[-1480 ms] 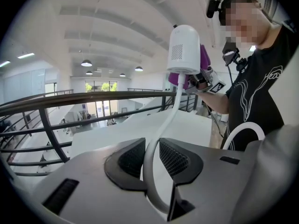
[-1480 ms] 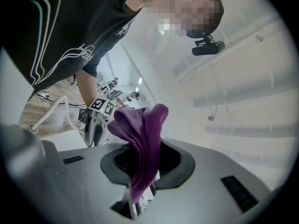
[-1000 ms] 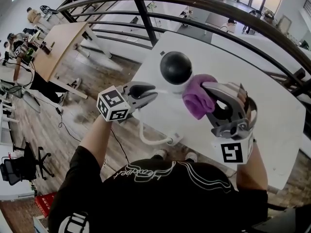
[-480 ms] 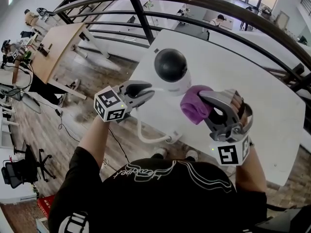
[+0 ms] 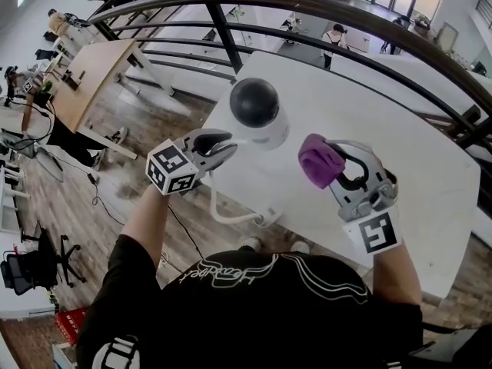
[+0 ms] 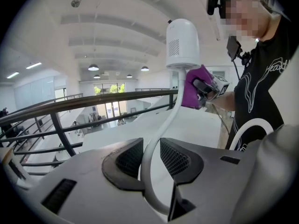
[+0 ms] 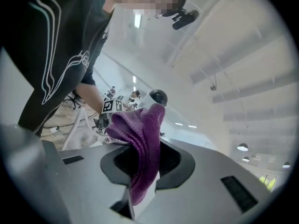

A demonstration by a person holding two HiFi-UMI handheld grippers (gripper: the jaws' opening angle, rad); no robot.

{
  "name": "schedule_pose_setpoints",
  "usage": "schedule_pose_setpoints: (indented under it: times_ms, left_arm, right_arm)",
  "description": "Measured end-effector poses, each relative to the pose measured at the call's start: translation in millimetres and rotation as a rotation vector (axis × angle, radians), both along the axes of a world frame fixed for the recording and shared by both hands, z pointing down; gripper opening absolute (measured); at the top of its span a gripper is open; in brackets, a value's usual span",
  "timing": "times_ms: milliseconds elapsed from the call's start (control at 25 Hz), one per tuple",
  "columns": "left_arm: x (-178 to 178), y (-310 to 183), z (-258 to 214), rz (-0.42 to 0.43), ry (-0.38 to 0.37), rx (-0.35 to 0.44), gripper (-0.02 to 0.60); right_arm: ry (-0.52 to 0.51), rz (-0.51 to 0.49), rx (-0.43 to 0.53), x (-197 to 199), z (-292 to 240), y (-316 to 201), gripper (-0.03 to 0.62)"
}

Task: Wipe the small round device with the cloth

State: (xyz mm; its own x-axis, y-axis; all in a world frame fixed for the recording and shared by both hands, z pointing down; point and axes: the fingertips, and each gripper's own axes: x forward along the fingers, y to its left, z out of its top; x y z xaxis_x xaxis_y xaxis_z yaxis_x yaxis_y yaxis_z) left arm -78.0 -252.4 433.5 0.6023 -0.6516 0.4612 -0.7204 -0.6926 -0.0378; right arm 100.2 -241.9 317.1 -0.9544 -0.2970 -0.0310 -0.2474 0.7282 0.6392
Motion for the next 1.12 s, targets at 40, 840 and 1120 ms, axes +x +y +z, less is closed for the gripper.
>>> schedule_pose_setpoints:
  times_ms: [40,840,1120]
  left_arm:
    - [0.5,0.3,0.4,-0.008,-0.001,0.0,0.104]
    - [16.1,0.1,2.8,-0.081,-0.016,-0.008,0.118]
    - [4.7,-3.2,3.2,-0.105,-0.024,0.001,0.123]
  right_arm:
    - [-0.015,-0.016,-0.046,2.4,-2.1,-3.1,0.061]
    - [-0.304,-0.347,-0.28,-27.0,-92.6,-87.2,0.061]
    - [-0.299,-0.497,-0.316,-79.6,-92.3,-86.6,0.061]
